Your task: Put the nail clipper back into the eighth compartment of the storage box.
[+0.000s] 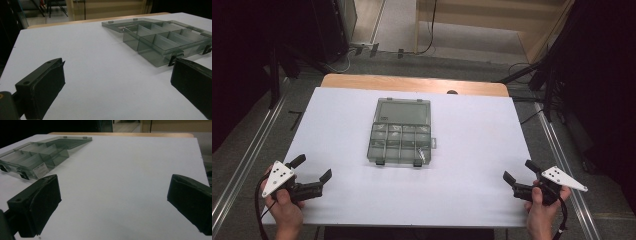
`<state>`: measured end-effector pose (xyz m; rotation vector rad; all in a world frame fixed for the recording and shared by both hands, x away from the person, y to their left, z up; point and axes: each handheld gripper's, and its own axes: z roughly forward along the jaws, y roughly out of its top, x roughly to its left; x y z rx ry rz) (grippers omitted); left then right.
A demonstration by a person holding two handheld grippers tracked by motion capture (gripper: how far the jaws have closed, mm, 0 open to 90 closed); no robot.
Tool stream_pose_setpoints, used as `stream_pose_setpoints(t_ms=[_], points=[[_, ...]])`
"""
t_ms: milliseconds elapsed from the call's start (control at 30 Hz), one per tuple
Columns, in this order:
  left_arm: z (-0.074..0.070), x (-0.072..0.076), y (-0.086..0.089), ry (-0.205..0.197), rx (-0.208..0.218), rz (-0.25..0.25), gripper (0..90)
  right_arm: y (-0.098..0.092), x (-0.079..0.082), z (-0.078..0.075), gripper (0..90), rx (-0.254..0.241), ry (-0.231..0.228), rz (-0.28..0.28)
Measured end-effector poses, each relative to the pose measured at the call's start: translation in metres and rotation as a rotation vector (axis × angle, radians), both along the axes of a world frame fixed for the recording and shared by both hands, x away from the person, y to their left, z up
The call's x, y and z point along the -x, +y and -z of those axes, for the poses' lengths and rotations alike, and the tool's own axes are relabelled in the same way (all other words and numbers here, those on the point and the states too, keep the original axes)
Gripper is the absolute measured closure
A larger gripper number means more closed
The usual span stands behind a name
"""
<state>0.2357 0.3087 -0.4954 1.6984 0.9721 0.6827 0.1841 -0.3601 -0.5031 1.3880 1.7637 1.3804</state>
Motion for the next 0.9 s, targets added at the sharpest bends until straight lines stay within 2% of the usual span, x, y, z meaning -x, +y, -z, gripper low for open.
stream_pose_setpoints(t_ms=[267,700,900], points=[[0.0,0.001,0.001,-0.003,0.01,-0.004,0.0,-0.009,0.004,0.007,0.0,-0.016,-0.001,0.023],[0.0,0.001,0.001,-0.005,0.007,0.002,0.0,-0.013,0.003,0.008,0.0,-0.012,0.003,0.024],[0.0,0.001,0.001,-0.006,0.007,0.003,0.0,-0.015,0.001,0.01,0.0,-0.024,0.042,-0.003]])
